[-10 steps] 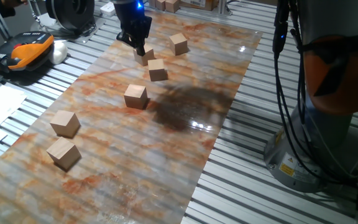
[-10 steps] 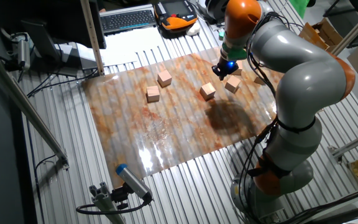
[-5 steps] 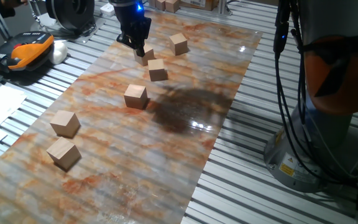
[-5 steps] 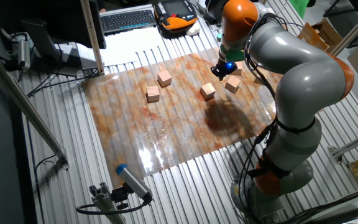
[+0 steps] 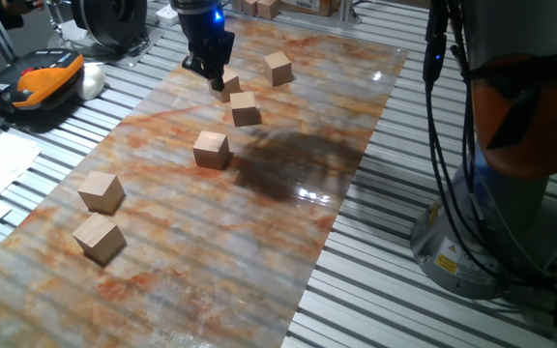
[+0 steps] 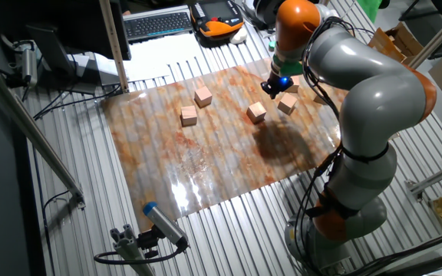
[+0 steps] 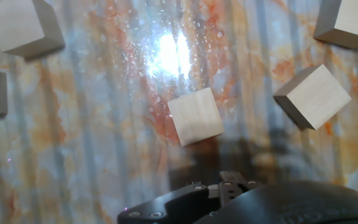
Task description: Stack the blocks into a pyramid shape
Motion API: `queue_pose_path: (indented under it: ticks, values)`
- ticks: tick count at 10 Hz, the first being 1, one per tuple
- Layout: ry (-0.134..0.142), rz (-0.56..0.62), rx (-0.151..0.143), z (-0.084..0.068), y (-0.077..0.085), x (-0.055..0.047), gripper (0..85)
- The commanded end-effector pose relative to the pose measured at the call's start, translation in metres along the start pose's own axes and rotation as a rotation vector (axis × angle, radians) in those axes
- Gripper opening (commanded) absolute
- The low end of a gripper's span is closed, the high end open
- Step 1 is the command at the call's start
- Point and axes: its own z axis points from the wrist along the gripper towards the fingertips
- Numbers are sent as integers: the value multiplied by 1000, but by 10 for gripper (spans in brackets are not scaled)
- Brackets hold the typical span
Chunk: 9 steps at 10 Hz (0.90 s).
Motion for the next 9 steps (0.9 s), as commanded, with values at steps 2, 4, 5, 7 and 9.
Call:
queue_pose_path:
  ticks: [2,4,5,7,9]
  values:
    - [-4,-3,-9,7,0,-2,0]
    - [-4,-8,-8,11,0,-2,0]
    - [-7,-11,-8,15,0,-3,0]
    - [-19,-15,-13,30,0,-6,0]
    - [-20,-19,-19,38,0,-7,0]
